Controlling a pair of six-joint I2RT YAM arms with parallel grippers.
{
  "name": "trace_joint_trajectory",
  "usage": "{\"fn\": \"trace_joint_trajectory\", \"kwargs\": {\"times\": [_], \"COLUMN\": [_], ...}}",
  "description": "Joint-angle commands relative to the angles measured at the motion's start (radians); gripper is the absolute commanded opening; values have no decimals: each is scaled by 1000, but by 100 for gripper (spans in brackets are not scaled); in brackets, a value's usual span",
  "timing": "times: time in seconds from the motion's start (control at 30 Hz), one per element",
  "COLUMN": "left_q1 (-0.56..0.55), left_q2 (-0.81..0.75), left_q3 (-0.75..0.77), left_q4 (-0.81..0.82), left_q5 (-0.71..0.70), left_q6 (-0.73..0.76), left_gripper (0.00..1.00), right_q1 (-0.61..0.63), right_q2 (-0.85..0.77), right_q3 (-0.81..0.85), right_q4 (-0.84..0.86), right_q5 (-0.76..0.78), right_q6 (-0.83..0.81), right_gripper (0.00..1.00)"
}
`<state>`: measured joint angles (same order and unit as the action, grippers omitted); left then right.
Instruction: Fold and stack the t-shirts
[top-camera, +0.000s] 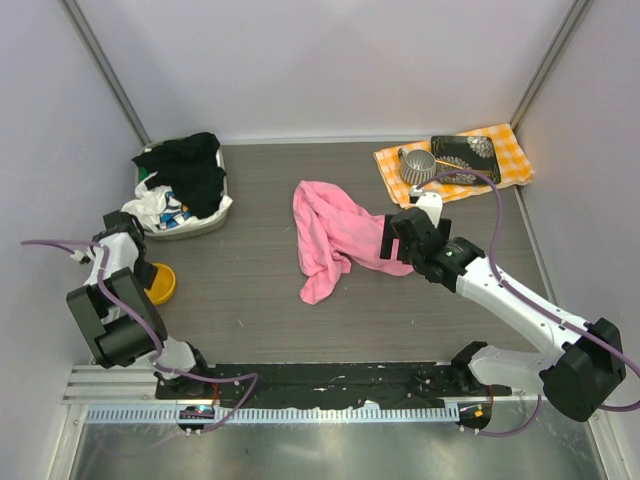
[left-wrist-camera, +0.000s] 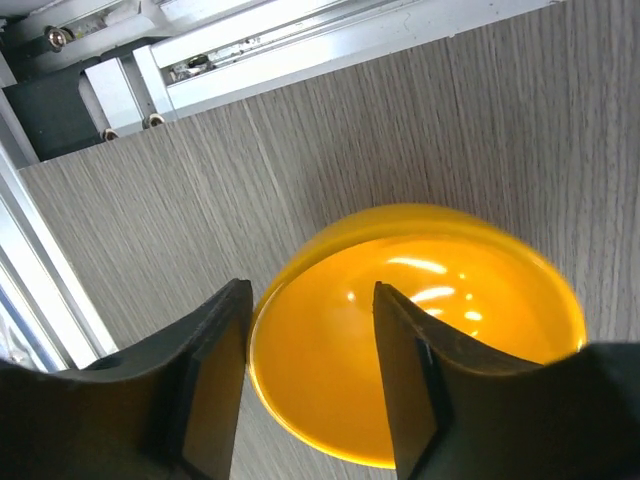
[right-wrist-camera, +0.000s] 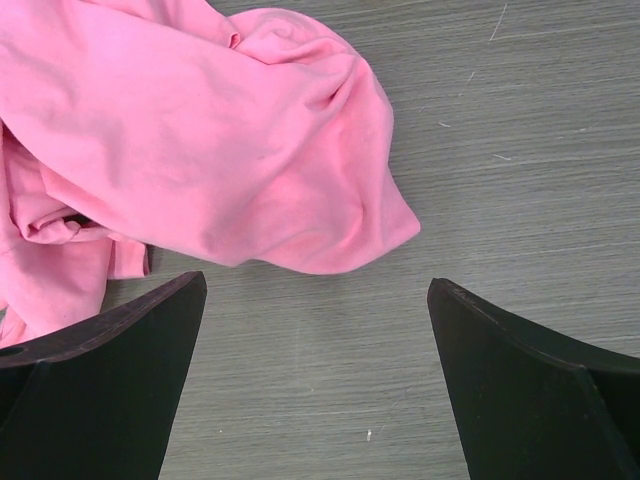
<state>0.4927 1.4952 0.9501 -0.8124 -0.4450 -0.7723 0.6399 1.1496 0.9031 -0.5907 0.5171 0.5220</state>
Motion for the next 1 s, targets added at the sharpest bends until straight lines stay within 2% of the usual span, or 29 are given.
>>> {"fn": "trace_joint_trajectory", "kwargs": {"times": [0.0,0.1,0.27,0.47,0.6,0.7,0.73,0.8,0.83,0.9,0.93,0.97], "left_q1": [7,9,10,-8,-94,-239,-334,-434,-536,-632,-736,-794], "left_q2": [-13,-26,-82,-225,-314,-364,-372,-375,-372,-360,-345,-339], "left_q3": [39,41,76,157,194,199,197,190,190,181,176,170], "left_q4": [6,-5,-43,-80,-67,-60,-64,-42,-44,-25,-18,-2], "left_q5": [-17,-21,-31,26,58,51,37,39,34,35,23,-3], "left_q6": [5,5,5,1,8,-8,-21,-45,-53,-74,-88,-99], "left_gripper": [62,69,74,75,75,73,73,73,73,72,72,72], "right_q1": [7,6,12,12,14,9,9,-2,-3,-11,-17,-22], "right_q2": [-14,-10,-16,7,68,148,166,231,255,303,311,315], "right_q3": [10,8,14,63,146,221,238,288,307,339,344,342], "right_q4": [37,37,34,19,19,19,19,23,22,20,20,20], "right_q5": [6,4,4,9,1,-11,-15,-52,-58,-60,-68,-66], "right_q6": [-11,-11,-7,-30,-72,-85,-82,-79,-80,-83,-82,-79], "right_gripper": [100,100,100,100,100,100,100,100,100,100,100,100]}}
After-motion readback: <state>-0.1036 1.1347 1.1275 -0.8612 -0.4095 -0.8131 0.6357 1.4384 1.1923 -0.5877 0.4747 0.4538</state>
